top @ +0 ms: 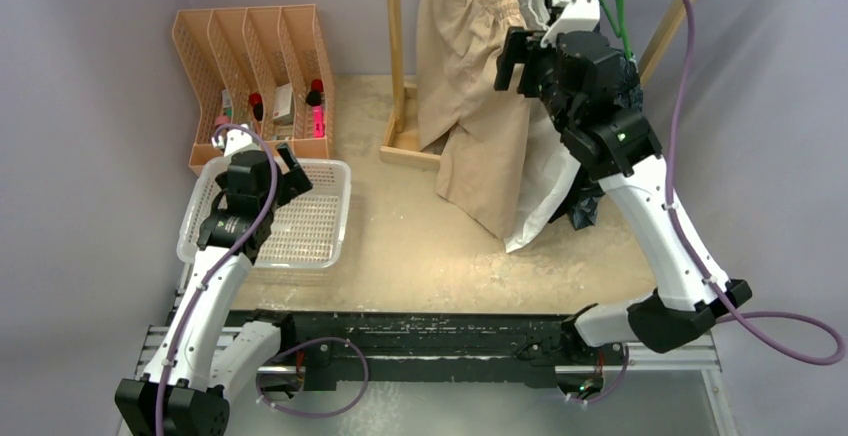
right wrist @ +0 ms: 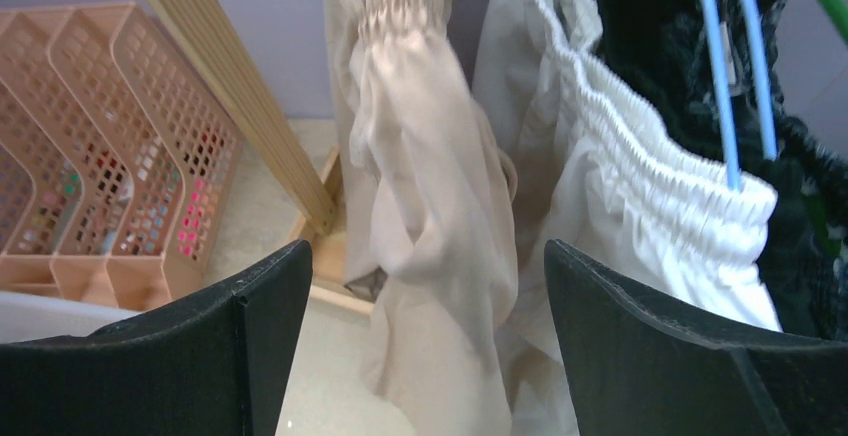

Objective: Remove the shorts from the hanger
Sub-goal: Pick up the hanger from the clothes rod.

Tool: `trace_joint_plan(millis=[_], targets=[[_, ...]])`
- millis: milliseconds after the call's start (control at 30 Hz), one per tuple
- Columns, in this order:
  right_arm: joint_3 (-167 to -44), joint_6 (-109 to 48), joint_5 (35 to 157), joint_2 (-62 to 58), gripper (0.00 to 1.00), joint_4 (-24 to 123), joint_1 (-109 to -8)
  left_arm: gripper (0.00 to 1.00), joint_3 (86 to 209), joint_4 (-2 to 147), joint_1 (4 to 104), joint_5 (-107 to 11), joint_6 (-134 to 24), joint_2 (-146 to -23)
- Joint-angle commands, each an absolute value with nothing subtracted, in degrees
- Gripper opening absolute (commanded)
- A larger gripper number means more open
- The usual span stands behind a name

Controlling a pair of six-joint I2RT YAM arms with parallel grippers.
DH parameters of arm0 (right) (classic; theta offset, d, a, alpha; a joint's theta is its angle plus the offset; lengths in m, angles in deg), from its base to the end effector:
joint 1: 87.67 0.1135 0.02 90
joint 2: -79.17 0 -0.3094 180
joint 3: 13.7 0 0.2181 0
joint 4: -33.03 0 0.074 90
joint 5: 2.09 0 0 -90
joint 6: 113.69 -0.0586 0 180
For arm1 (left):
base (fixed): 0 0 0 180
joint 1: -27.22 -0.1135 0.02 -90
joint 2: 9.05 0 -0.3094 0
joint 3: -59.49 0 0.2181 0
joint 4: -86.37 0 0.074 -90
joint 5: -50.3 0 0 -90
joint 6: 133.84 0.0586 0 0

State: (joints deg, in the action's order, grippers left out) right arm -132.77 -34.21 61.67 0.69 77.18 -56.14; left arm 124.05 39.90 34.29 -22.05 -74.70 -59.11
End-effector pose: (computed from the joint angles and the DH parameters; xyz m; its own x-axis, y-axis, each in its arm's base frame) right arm 0.2268 0.1087 0.5507 -0.0690 0.1498 -0.9863 -0.0817 0.9845 0.1552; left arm 0.1438 0.0001 0.3366 -0.3803 -0.4454 -0.8106 -0.3880 0.8724 -0.2973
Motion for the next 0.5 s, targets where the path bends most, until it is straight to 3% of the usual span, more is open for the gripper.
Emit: trace_joint_plan(millis=[0, 267, 467], targets=[[-138.27, -34.58, 69.6, -1.65, 0.87, 76.5, -59.6, 1.0, 124.14, 41.27, 33.88, -21.55, -74.98, -59.62], [-138.81, -34.02, 79.9, -4.56, 0.8, 75.81, -65.24, 1.0, 123.74, 39.95, 33.9, -22.85, -75.4, -60.24], [-139.92, -33.15, 85.07, -6.25, 0.68, 75.5, -66.74, 1.0, 123.9, 38.69, 33.9, -22.4, -75.43, -59.65]])
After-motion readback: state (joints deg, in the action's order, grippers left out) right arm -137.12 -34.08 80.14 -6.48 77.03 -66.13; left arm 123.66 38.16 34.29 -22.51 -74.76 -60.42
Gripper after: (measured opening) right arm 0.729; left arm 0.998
